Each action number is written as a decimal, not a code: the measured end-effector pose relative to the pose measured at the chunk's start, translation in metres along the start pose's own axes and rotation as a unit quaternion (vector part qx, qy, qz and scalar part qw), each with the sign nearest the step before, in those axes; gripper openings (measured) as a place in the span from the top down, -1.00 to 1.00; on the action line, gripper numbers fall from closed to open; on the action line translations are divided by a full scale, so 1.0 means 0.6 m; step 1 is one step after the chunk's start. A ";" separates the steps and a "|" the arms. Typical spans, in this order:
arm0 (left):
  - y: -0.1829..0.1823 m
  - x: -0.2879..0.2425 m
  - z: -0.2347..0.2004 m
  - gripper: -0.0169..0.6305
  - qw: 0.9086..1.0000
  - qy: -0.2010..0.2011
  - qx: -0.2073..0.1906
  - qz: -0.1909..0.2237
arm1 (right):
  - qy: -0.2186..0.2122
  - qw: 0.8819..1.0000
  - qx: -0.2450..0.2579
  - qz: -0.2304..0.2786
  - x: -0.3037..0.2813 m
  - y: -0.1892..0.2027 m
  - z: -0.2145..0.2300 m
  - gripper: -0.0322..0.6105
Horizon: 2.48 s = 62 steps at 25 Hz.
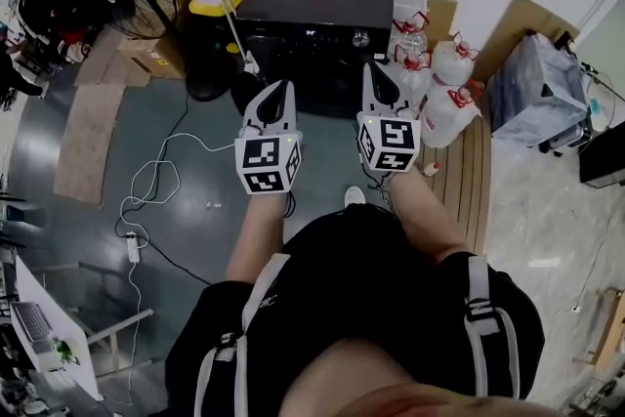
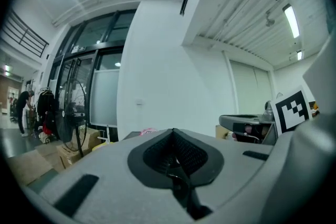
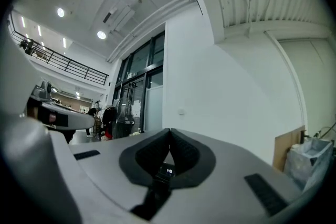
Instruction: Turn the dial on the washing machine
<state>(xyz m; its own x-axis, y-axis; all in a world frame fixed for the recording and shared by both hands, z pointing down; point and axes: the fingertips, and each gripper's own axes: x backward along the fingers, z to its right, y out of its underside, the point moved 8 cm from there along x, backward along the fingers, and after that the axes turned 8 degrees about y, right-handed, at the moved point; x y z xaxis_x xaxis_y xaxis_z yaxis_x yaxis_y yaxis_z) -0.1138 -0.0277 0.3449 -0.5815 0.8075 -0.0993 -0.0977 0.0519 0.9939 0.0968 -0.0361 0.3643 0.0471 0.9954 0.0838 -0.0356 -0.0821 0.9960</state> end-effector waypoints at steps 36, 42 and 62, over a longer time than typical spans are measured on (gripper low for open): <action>0.100 -0.334 -0.194 0.97 0.990 -0.020 0.083 -0.114 | 0.036 0.933 0.293 -0.204 -0.448 0.430 0.085 0.21; 0.129 -0.309 -0.217 0.97 0.985 -0.046 0.094 -0.140 | 0.069 0.916 0.321 -0.229 -0.489 0.498 0.086 0.10; 0.142 -0.279 -0.235 0.97 0.981 -0.067 0.097 -0.153 | 0.134 0.925 0.169 -0.312 -0.527 0.531 0.119 0.11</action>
<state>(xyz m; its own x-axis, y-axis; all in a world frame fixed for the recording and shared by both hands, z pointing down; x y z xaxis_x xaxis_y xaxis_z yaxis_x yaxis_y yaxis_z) -0.1386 -0.2412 0.4393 -0.4368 0.8056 -0.4001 -0.0874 0.4047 0.9103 0.1416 -0.3807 0.6571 -0.2974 0.8270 -0.4770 0.2308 0.5471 0.8046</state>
